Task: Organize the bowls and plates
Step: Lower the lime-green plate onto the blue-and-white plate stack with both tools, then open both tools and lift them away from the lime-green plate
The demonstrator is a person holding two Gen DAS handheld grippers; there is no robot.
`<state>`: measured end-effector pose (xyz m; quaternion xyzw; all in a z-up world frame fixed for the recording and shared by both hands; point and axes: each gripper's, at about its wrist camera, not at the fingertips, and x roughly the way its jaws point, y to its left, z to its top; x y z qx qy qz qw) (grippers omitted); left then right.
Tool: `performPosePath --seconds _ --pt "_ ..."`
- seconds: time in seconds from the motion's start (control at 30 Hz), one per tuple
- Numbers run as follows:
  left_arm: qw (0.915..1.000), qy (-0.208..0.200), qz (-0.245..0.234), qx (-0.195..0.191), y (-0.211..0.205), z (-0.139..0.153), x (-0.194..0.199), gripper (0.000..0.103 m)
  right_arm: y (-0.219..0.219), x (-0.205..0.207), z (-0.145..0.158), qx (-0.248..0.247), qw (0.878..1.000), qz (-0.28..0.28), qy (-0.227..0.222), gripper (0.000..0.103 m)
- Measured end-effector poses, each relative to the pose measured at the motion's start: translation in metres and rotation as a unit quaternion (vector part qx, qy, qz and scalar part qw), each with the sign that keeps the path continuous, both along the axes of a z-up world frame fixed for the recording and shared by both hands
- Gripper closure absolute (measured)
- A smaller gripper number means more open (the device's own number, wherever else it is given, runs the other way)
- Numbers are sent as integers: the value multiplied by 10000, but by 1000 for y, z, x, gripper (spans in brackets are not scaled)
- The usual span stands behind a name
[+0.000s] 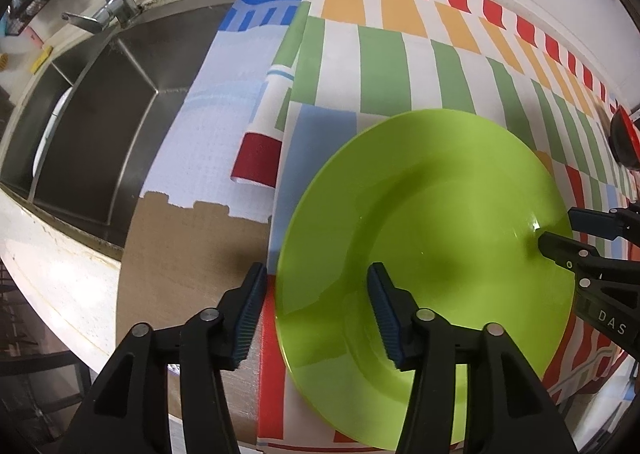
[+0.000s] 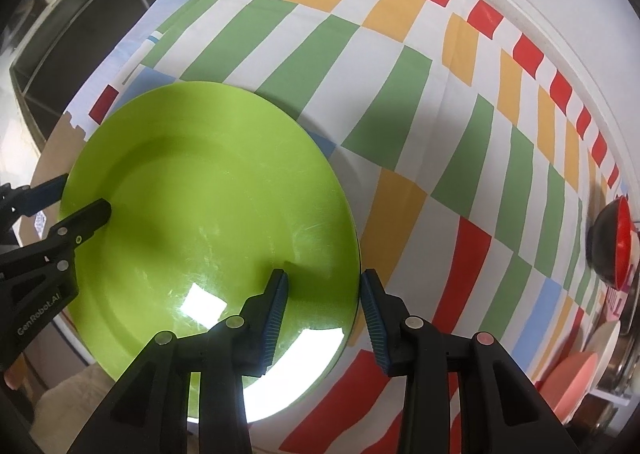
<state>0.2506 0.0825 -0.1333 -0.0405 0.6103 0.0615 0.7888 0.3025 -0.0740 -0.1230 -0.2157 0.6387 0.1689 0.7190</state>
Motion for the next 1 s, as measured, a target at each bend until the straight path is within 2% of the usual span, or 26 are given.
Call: performPosePath --seconds 0.1,0.3,0.37,0.43,0.53,0.7,0.83,0.93,1.0 --pt "9998 -123 -67 116 -1 7 0 45 -7 -3 3 -27 9999 -43 -165 62" --pt "9980 -474 -350 224 -15 30 -4 38 -25 -19 33 148 9957 -248 -885 62" --pt "9965 -635 -462 286 -22 37 -4 36 -33 -27 45 210 9914 -321 -1255 62" --pt "9944 -815 -584 325 -30 48 -4 35 -37 -26 54 306 9885 -429 -1419 62" --pt "9908 -1058 -780 305 -46 64 -5 33 -51 -34 70 723 9788 -626 -1814 62" --pt "9797 -1536 -1219 426 -75 86 -7 31 -80 -54 93 966 9591 -1028 -2453 62" --pt "9688 -1801 -1665 346 -105 101 -7 31 -105 -66 107 1002 9420 -1438 -2862 62" --pt "9592 -1961 -2019 280 -132 109 -9 31 -129 -79 117 1030 9301 -1720 -3077 52" --pt "9518 -2051 -2268 223 -153 114 -10 31 -148 -88 124 1036 9209 -1934 -3223 52"
